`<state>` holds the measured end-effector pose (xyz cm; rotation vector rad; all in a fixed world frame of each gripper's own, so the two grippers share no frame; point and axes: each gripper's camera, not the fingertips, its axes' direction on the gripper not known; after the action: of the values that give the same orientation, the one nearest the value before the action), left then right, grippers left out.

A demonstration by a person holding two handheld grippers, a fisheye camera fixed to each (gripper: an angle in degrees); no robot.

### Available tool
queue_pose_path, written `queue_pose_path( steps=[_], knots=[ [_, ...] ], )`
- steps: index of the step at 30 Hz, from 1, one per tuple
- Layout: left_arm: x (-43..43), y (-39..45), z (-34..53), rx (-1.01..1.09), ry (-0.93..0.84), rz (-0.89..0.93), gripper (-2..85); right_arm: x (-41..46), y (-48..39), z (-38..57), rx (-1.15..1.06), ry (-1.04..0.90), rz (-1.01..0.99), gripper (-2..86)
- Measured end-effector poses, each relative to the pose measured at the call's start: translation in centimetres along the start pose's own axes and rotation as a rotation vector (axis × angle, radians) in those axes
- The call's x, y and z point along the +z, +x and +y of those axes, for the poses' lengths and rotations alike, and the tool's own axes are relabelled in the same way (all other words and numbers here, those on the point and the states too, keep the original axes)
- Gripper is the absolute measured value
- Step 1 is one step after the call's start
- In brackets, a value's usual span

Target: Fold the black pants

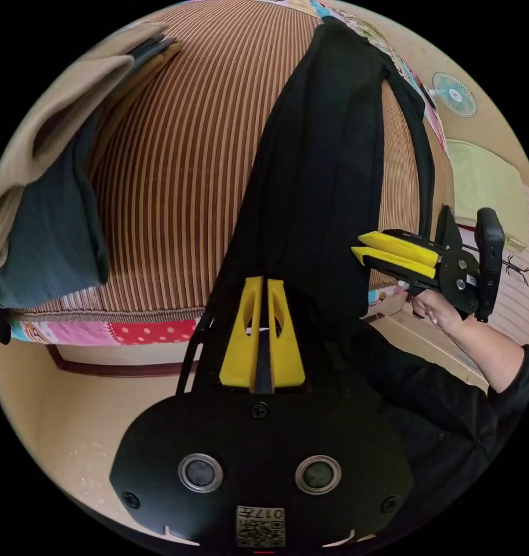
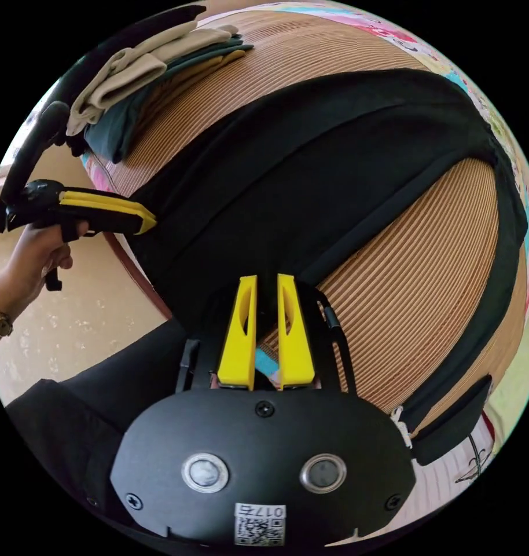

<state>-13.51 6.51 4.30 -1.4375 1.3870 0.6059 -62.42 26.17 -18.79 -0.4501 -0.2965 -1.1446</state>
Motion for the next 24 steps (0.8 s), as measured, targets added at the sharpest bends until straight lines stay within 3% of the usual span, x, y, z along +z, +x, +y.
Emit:
queue_pose_path(
  steps=[4, 7, 11, 14, 19, 22, 24],
  knots=[
    [-1.7, -1.1, 3.4, -0.017, -0.013, -0.05, 4.6, -0.1, 1.6, 3.6, -0.006, -0.081, -0.064, 3.3],
    [-5.0, -0.3, 5.3, -0.004, 0.083, -0.044, 7.1, -2.2, 8.3, 9.3, 0.226, 0.022, -0.098, 4.7],
    [-7.4, 3.0, 4.4, 0.062, 0.124, -0.022, 7.6, -4.3, 20.2, 19.9, 0.69, 0.127, 0.121, 9.1],
    [-7.7, 7.2, 1.5, 0.18, 0.113, 0.009, 7.7, -2.8, 26.0, 25.4, 0.806, 0.128, 0.137, 10.6],
    [-8.5, 16.0, -3.0, 0.364, 0.103, 0.134, 8.0, 3.0, 29.9, 30.1, 0.678, 0.008, -0.149, 8.1],
    [-10.1, 20.7, -3.9, 0.45, 0.109, 0.226, 8.6, 1.8, 31.1, 34.4, 0.717, 0.126, -0.274, 3.9],
    [-10.4, 23.0, -4.0, 0.491, 0.087, 0.287, 9.5, 0.5, 32.1, 38.9, 0.72, 0.312, -0.562, 3.3]
  ],
)
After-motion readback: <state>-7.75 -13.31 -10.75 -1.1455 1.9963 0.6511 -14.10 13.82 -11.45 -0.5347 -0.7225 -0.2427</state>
